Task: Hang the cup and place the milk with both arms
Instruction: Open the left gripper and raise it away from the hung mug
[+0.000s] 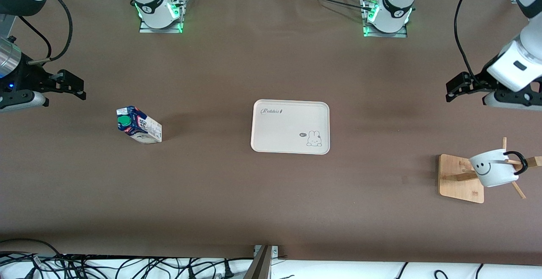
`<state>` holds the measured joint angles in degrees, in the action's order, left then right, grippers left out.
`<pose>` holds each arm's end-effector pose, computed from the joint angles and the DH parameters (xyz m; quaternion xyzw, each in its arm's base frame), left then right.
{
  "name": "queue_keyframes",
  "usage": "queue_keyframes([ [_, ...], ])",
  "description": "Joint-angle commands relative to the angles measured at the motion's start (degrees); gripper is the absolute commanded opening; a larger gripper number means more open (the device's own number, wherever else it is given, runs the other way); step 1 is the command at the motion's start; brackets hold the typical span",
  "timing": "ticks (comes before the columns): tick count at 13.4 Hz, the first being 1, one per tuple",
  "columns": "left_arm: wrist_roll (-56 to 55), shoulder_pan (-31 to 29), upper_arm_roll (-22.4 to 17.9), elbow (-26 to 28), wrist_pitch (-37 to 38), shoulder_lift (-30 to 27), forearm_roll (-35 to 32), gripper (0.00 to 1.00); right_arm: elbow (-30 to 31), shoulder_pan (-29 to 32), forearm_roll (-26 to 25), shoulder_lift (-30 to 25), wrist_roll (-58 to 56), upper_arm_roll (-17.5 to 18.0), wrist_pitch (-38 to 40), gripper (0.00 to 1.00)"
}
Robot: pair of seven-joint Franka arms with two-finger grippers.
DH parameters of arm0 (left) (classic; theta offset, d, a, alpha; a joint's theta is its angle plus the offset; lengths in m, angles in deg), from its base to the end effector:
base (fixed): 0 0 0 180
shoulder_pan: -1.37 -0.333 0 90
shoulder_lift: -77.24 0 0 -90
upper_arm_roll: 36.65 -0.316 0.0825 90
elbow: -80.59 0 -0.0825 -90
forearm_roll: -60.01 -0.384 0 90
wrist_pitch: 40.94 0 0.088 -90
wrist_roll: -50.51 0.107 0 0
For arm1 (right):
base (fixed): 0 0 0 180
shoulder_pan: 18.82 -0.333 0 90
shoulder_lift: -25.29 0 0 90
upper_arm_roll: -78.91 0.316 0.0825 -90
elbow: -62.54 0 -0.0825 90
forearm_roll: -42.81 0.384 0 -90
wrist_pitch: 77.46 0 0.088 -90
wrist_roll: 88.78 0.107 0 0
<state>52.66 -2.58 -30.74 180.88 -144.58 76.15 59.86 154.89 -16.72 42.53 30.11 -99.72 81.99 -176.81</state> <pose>0.5644 -0.0196 0.5706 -0.9986 0.0361 -0.0387 0.0023 0.5920 0.0085 0.5714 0.9944 0.1040 0.0190 0.0018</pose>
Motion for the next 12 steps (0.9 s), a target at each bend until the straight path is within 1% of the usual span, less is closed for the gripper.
queue_keyframes([
  [1,-0.75,3.31,-2.46,1.41,0.27,-1.72,-1.77,1.0,0.02,0.27,-0.16,-0.25,-0.66,0.17,-0.06,1.0],
  [2,-0.93,4.55,-3.26,-0.6,2.2,-0.94,-2.48,1.0,0.02,0.27,-0.16,-0.25,-0.66,0.17,-0.06,1.0],
  [3,-1.01,4.57,-3.18,-1.66,3.17,-0.23,-2.49,1.0,0.02,0.27,-0.16,-0.25,-0.66,0.17,-0.06,1.0],
  [10,-0.75,4.48,-2.56,-1.76,3.97,-0.14,-2.4,1.0,-0.07,0.27,-0.16,-0.25,-0.66,0.17,-0.15,1.0],
  [12,-0.75,4.13,-2.74,-1.76,7.21,-0.22,-2.49,1.0,-0.07,0.27,-0.16,-0.25,-0.84,0.17,-0.15,1.0],
])
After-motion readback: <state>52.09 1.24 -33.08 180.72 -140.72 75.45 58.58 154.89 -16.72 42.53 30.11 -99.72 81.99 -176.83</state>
